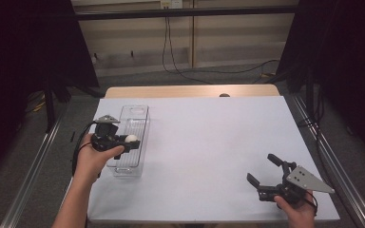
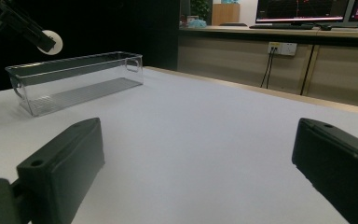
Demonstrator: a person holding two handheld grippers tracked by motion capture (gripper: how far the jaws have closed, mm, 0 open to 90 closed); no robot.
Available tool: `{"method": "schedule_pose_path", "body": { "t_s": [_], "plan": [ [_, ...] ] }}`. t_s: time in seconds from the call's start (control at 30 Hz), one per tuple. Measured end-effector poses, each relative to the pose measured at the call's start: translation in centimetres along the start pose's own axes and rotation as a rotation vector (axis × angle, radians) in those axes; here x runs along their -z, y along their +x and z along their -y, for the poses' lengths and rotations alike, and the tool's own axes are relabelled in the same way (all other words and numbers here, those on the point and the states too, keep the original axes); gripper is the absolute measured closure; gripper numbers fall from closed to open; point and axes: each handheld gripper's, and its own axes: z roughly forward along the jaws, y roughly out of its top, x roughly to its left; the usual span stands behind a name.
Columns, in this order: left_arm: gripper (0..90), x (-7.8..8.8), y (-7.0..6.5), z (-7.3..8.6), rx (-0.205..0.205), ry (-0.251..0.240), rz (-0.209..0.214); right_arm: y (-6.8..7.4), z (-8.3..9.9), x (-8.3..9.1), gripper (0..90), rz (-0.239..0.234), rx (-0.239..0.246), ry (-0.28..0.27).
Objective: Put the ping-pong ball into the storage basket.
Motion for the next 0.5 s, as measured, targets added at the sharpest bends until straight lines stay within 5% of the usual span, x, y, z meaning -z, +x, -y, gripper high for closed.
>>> {"method": "schedule_pose_path", "body": {
  "t_s": [0.5],
  "plan": [
    [51.1,-0.15,0.62,0.14,0.011,0.004,-0.018,0.02,0.0,-0.01,1.7,0.0,-0.004,0.0]
  ]
}}
